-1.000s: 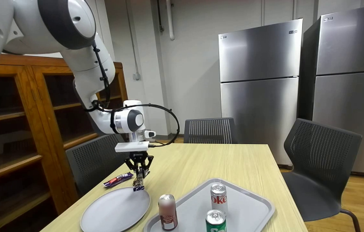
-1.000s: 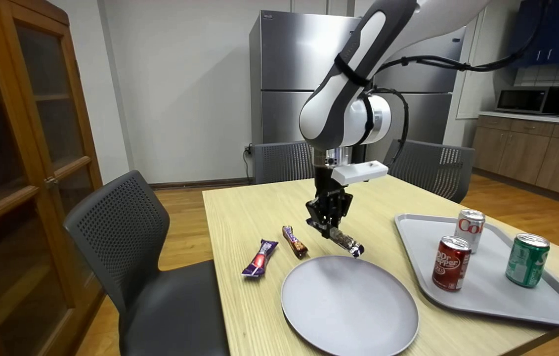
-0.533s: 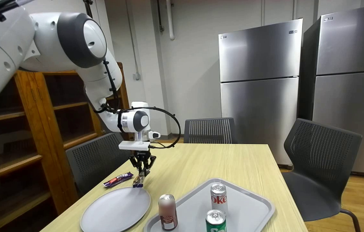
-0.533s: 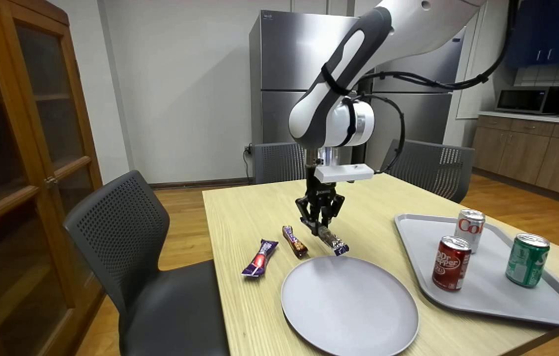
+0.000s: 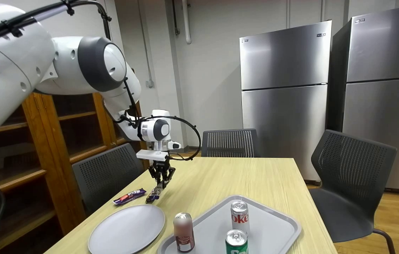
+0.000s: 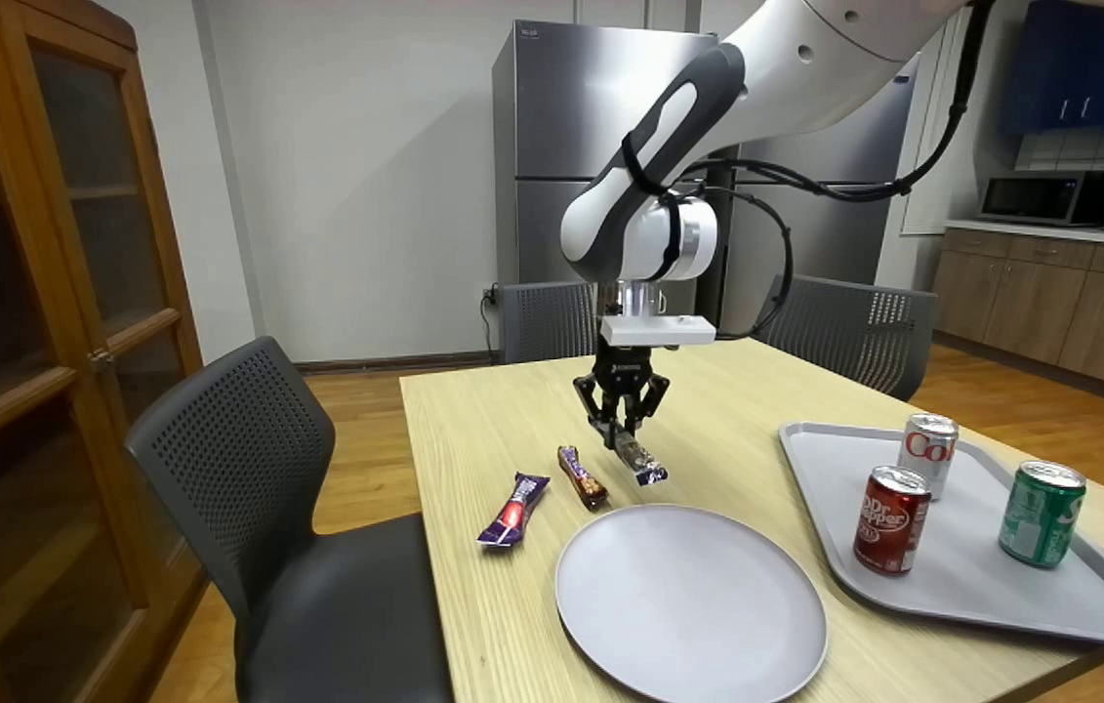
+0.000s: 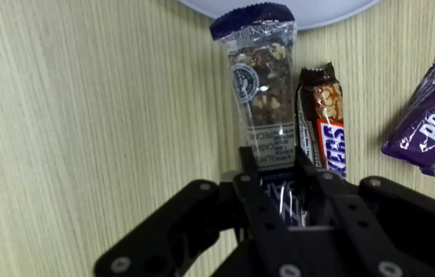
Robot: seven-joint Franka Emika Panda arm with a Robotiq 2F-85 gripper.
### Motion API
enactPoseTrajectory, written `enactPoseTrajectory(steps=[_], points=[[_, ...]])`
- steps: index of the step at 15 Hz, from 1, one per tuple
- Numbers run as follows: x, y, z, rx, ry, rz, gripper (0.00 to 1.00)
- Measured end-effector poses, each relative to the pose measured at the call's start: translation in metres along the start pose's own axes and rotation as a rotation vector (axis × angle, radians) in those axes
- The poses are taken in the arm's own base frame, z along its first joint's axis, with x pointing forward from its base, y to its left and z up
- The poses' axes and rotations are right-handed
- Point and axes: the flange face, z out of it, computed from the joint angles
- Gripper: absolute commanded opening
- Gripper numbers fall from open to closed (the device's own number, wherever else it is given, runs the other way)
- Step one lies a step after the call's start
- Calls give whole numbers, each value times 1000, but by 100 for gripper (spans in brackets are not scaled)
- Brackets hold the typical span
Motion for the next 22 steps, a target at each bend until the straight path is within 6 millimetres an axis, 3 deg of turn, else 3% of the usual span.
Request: enactPoseTrajectory(steps=[9, 10, 13, 17, 22], points=[[30, 23, 17, 67, -50, 114, 7], [32, 25, 20, 74, -54, 122, 50], [37, 30, 25, 81, -70, 133, 66], [39, 27, 26, 80, -83, 150, 96], [38, 23, 27, 75, -96, 189, 100]])
